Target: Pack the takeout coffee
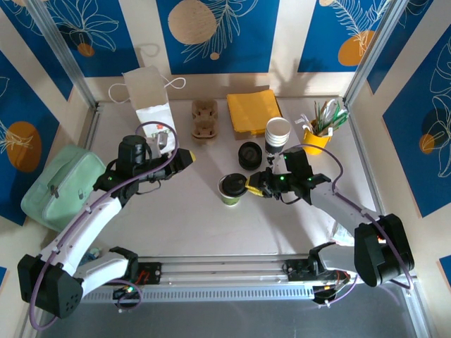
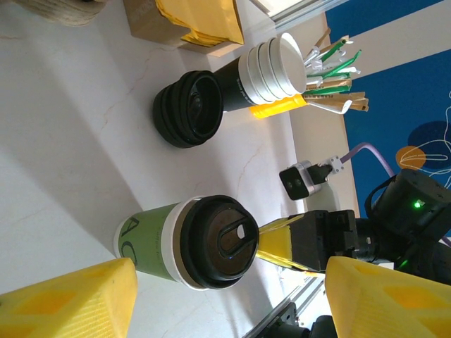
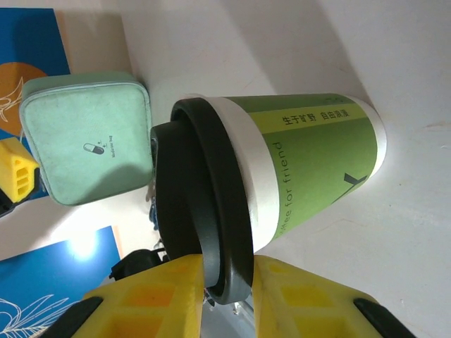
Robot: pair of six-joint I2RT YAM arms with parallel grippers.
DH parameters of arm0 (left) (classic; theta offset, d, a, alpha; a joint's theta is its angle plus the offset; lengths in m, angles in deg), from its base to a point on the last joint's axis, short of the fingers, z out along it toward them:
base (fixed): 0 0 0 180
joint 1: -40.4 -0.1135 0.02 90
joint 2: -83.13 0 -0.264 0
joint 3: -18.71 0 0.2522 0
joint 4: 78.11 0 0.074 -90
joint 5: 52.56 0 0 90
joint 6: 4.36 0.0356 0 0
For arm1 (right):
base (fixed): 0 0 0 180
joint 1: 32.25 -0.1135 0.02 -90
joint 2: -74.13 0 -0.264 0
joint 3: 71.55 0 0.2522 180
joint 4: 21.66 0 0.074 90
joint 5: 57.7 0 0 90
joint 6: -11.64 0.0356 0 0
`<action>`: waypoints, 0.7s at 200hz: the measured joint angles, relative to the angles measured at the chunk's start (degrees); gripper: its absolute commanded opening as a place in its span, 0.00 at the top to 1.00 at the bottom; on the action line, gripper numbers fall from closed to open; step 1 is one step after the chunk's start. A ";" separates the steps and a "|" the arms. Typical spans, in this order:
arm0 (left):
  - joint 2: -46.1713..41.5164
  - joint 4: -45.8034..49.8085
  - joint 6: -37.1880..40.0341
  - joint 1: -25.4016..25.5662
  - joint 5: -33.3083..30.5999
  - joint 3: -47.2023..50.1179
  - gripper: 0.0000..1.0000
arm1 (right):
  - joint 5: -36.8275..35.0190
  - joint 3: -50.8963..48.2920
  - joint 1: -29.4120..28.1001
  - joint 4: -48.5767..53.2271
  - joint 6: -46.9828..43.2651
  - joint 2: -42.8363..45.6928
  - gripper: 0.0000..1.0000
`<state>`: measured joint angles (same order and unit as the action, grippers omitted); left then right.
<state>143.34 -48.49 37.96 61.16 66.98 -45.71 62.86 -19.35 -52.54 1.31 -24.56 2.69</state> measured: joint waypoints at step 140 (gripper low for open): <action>0.04 -0.20 -0.02 0.00 0.39 0.50 0.29 | -0.63 0.00 -1.40 -0.02 -0.87 -1.92 0.69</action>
<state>143.38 -48.69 37.94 61.16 67.37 -45.20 62.23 -19.35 -53.94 1.29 -25.43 0.76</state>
